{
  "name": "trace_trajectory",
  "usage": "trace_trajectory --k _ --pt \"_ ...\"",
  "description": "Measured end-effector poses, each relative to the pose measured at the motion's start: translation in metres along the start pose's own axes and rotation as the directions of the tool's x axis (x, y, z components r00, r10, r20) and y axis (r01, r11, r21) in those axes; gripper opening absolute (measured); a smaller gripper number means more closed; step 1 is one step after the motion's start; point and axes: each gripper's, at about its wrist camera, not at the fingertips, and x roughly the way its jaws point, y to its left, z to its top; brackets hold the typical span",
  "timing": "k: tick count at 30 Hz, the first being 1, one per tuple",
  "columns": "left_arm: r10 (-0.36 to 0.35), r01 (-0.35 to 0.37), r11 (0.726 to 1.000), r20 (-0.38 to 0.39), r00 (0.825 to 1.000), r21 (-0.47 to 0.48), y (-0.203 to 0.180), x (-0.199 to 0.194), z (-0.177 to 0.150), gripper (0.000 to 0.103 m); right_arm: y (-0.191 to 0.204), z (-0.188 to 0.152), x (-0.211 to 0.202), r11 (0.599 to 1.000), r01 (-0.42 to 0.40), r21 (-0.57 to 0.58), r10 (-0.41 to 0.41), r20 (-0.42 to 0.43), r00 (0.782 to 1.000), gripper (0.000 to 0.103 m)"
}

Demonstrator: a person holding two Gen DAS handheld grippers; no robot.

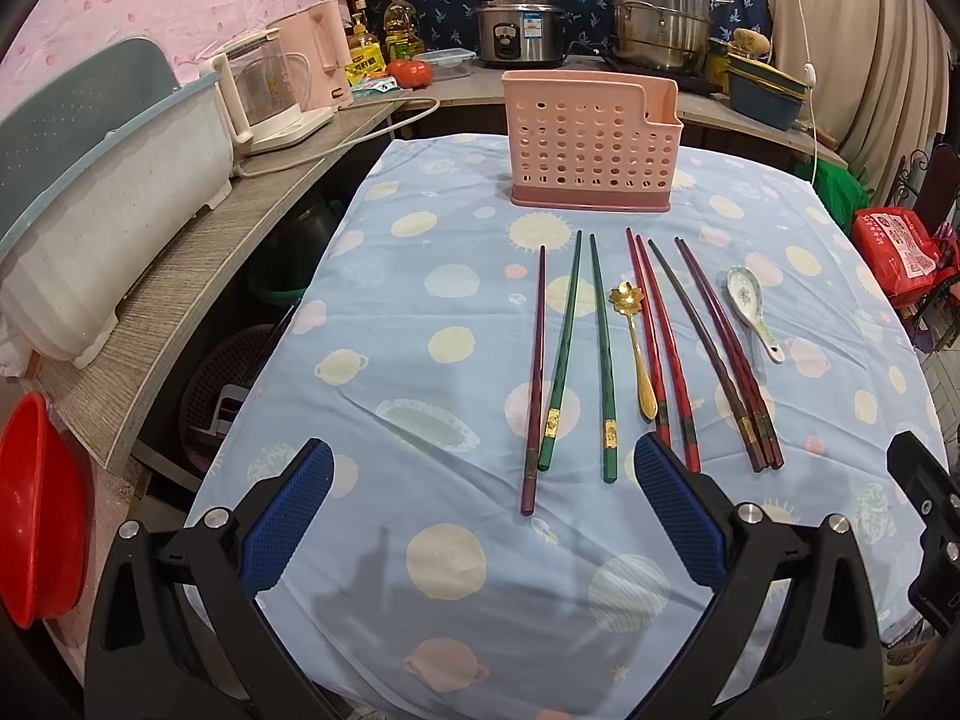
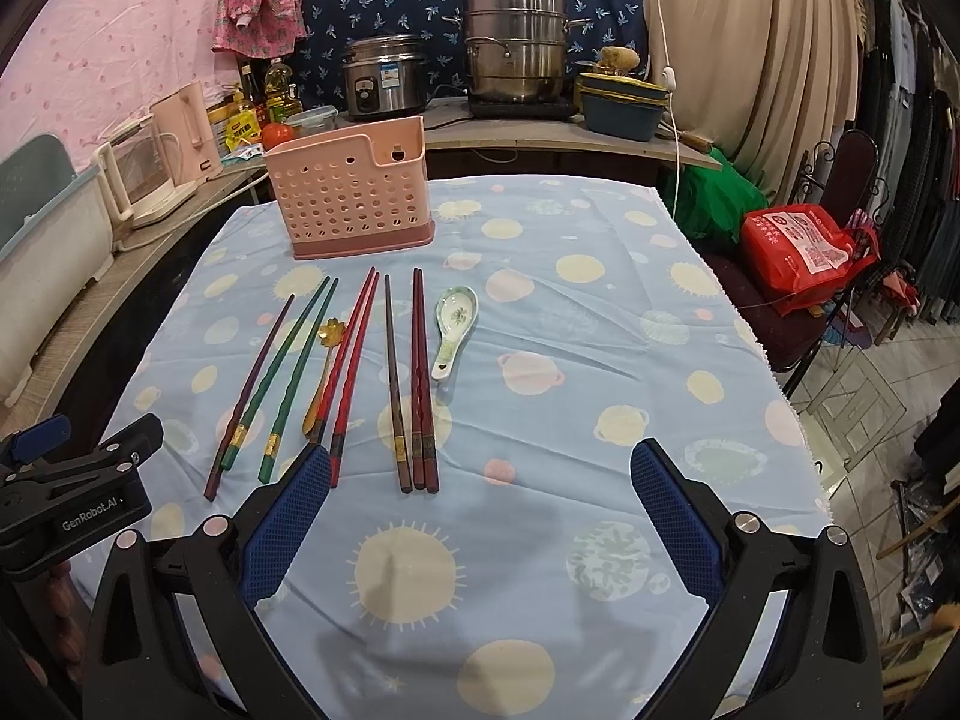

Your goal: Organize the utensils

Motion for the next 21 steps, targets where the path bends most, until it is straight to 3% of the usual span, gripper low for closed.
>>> trace_trajectory --k 21 --pt "0.001 -0.001 1.000 -0.009 1.000 0.003 -0.0032 0.0030 -0.0025 0.096 -0.0022 0.0001 0.0008 1.000 -0.004 0.003 0.004 -0.001 1.000 0.096"
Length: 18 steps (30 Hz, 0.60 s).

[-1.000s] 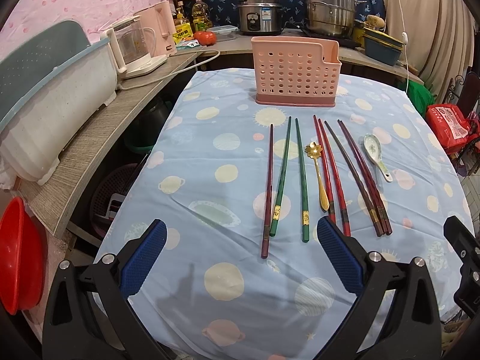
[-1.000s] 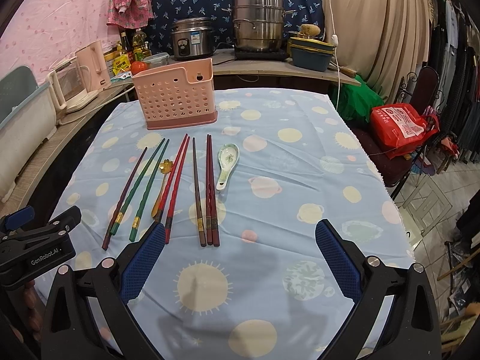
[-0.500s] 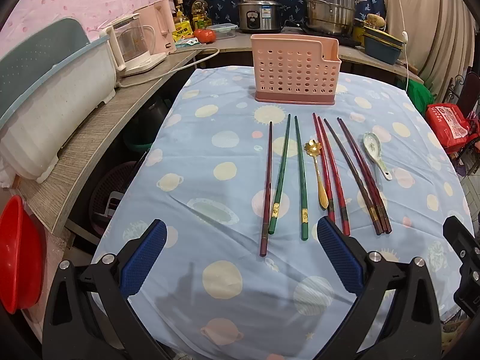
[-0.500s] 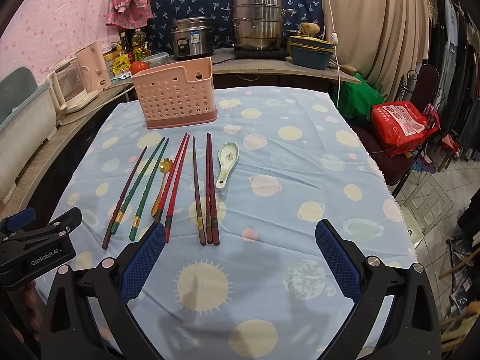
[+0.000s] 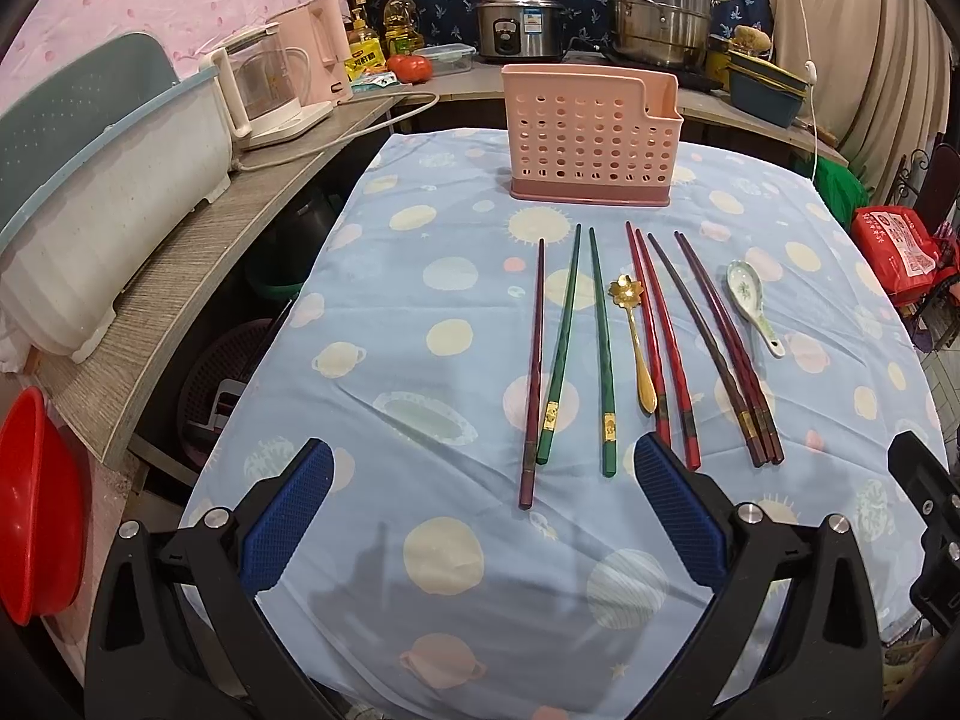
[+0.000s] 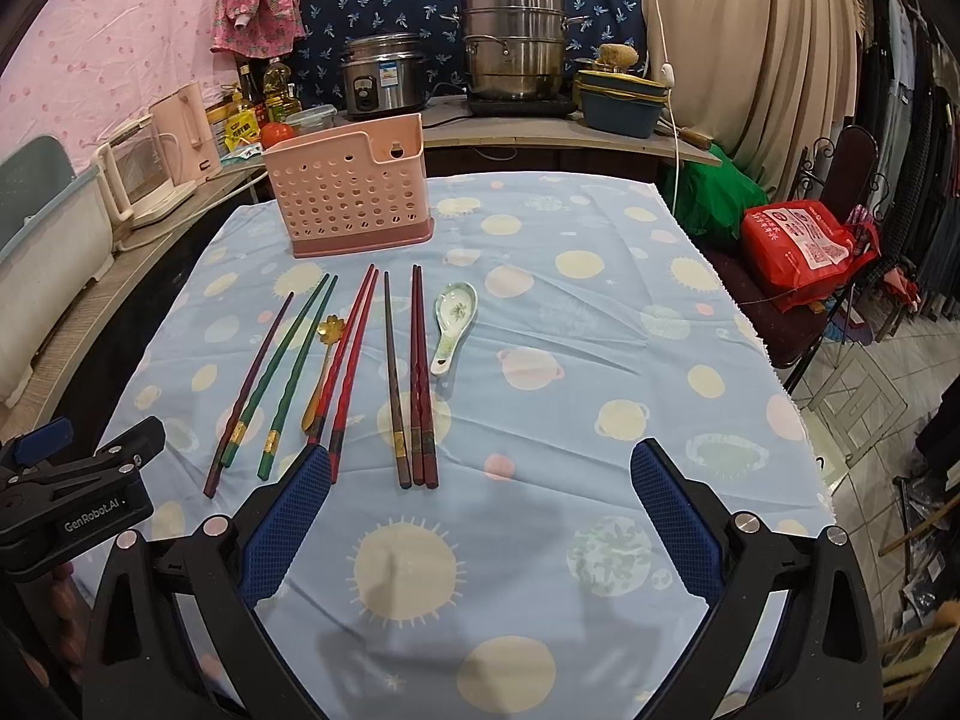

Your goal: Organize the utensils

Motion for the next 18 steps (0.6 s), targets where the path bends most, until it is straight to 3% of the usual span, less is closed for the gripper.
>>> trace_trajectory --k 18 --pt "-0.005 0.005 1.000 -0.028 1.000 -0.002 0.0008 0.0090 0.0016 0.096 -0.0008 -0.0039 0.0068 1.000 -0.001 0.012 0.001 -0.017 1.000 0.096"
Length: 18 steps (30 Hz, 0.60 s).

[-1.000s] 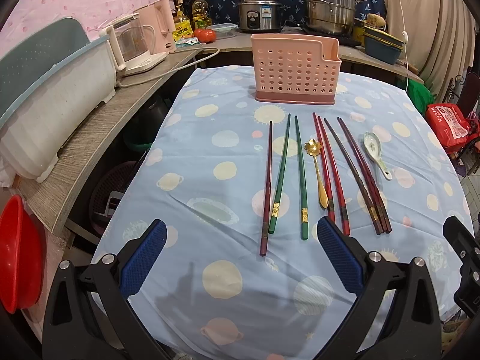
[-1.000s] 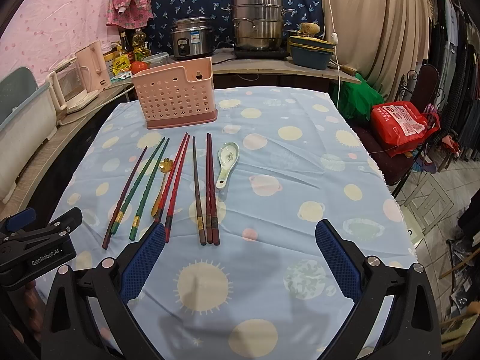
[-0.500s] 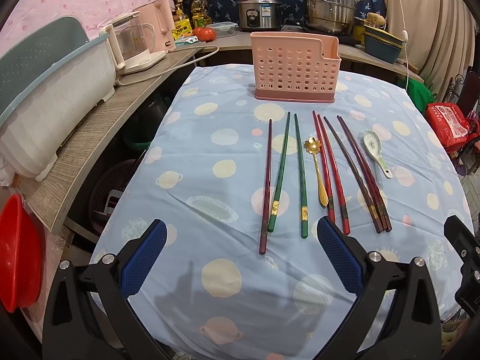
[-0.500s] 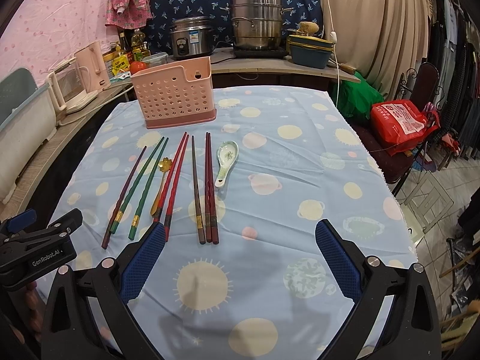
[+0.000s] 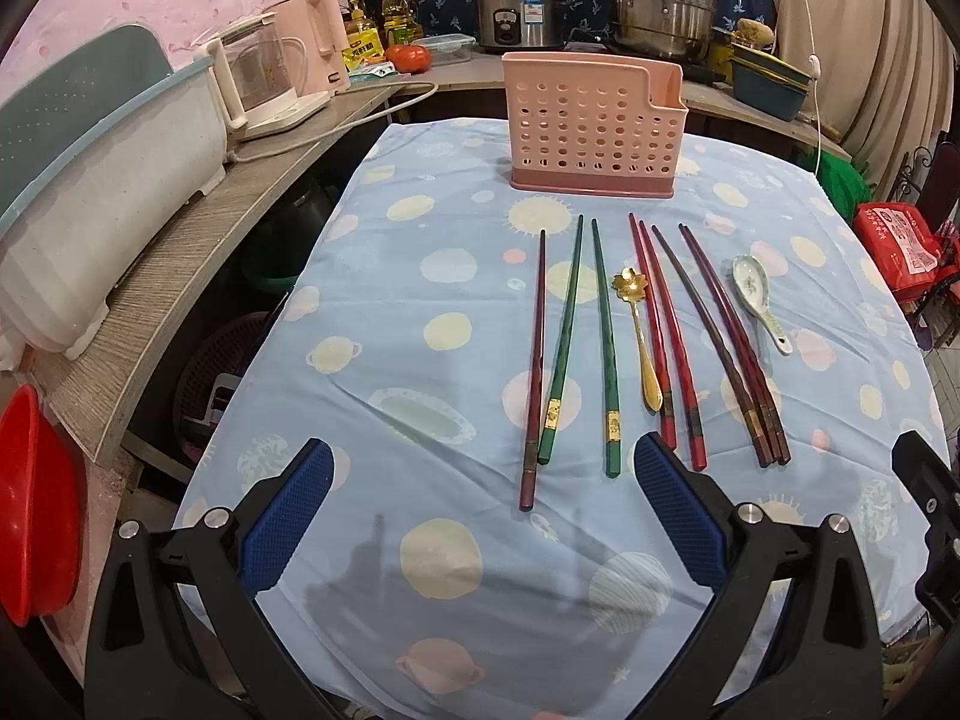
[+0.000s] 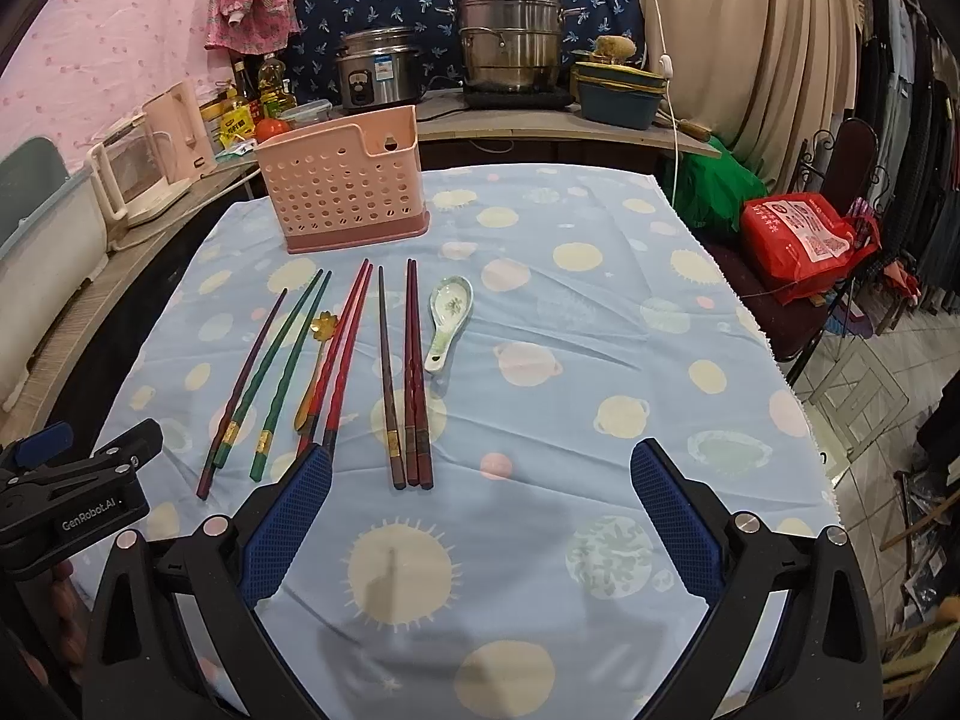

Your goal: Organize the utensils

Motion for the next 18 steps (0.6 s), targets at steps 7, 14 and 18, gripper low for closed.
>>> trace_trajectory --k 7,14,18 --pt "-0.011 0.011 1.000 -0.022 1.000 -0.018 0.008 0.009 0.004 0.096 -0.004 0.004 0.003 1.000 0.003 0.010 -0.003 -0.009 1.000 0.096" --pt "-0.035 0.028 0.996 -0.084 0.996 -0.081 0.030 0.041 0.004 0.095 -0.012 0.008 0.021 0.999 0.018 0.039 -0.016 -0.041 0.999 0.096" --pt "-0.035 0.027 0.996 -0.102 0.994 -0.079 0.033 0.058 0.003 0.090 -0.018 0.012 0.033 0.999 0.020 0.044 -0.017 -0.062 0.998 0.096"
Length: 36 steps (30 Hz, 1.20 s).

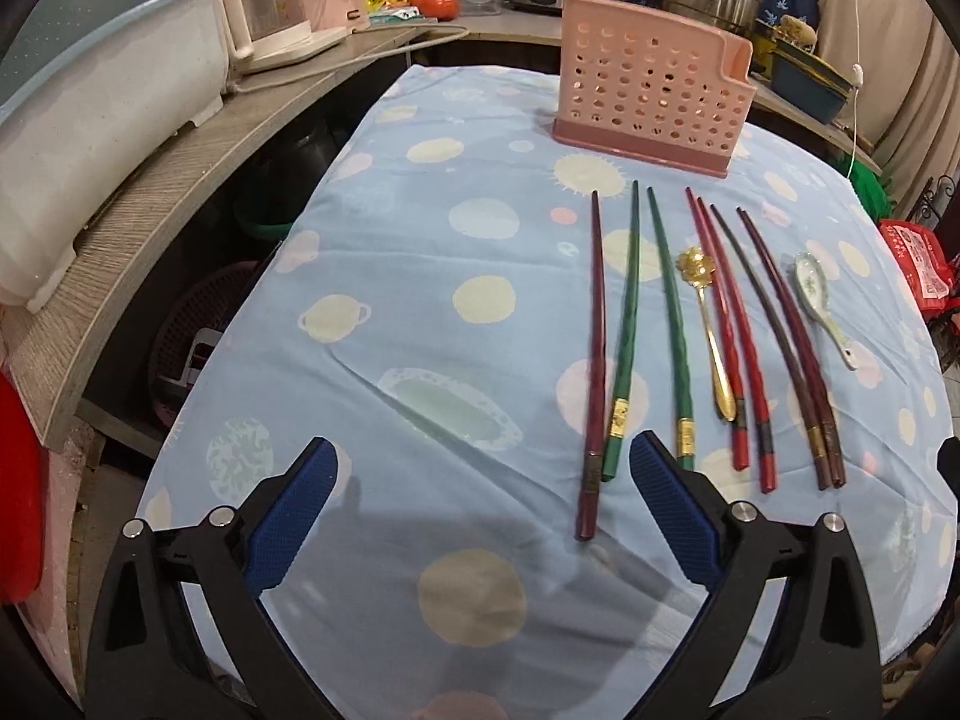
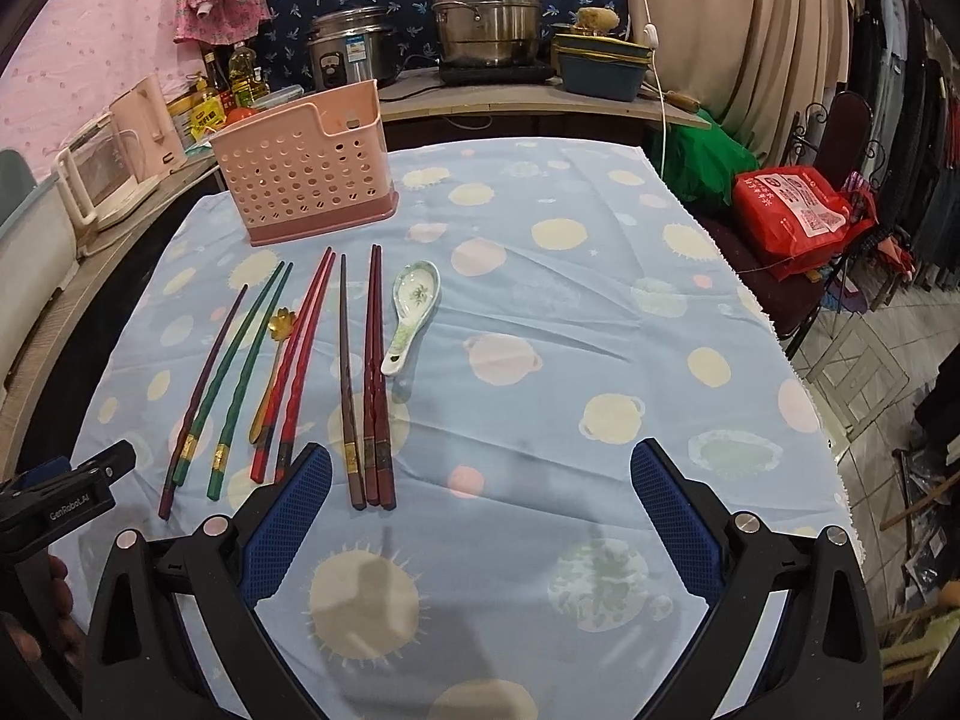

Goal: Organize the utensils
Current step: 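Grasp a dark red chopstick with the left tool while the right tool approaches the white spoon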

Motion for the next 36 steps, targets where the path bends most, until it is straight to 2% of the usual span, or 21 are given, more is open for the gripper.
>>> trace_trajectory --k 3,11,19,22,24,28,31,36 --pt "-0.014 0.014 1.000 -0.022 1.000 0.010 -0.001 0.013 0.001 0.082 0.001 0.003 0.007 1.000 0.001 -0.002 -0.001 -0.012 1.000 0.096" --pt "-0.021 0.023 0.999 -0.047 0.999 0.036 -0.012 0.036 0.014 0.081 0.005 0.007 0.022 1.000 -0.001 -0.008 0.001 -0.042 0.999 0.096" --pt "-0.029 0.032 0.998 -0.065 0.997 0.048 -0.014 0.046 0.012 0.080 0.008 0.009 0.032 1.000 -0.005 -0.014 0.004 -0.061 0.998 0.096" --pt "-0.033 0.036 0.998 -0.072 0.997 0.043 -0.010 0.044 0.007 0.079 0.009 0.008 0.032 1.000 -0.009 -0.020 0.007 -0.059 0.998 0.096" --pt "-0.035 0.040 0.998 -0.094 0.995 0.050 -0.007 0.046 0.000 0.075 0.009 0.008 0.031 1.000 -0.011 -0.019 0.010 -0.057 0.998 0.096" --pt "-0.033 0.039 0.997 -0.083 0.996 0.066 -0.006 0.040 -0.010 0.074 0.009 0.006 0.028 1.000 -0.015 -0.018 0.014 -0.055 0.998 0.096" --pt "-0.048 0.054 0.996 -0.079 0.996 0.071 -0.006 0.035 -0.014 0.064 0.010 0.004 0.024 1.000 -0.017 -0.024 0.015 -0.051 0.999 0.096" --pt "-0.083 0.089 0.992 -0.070 0.994 0.088 -0.010 0.031 -0.017 0.041 0.010 0.002 0.021 1.000 -0.021 -0.021 0.020 -0.047 0.999 0.096"
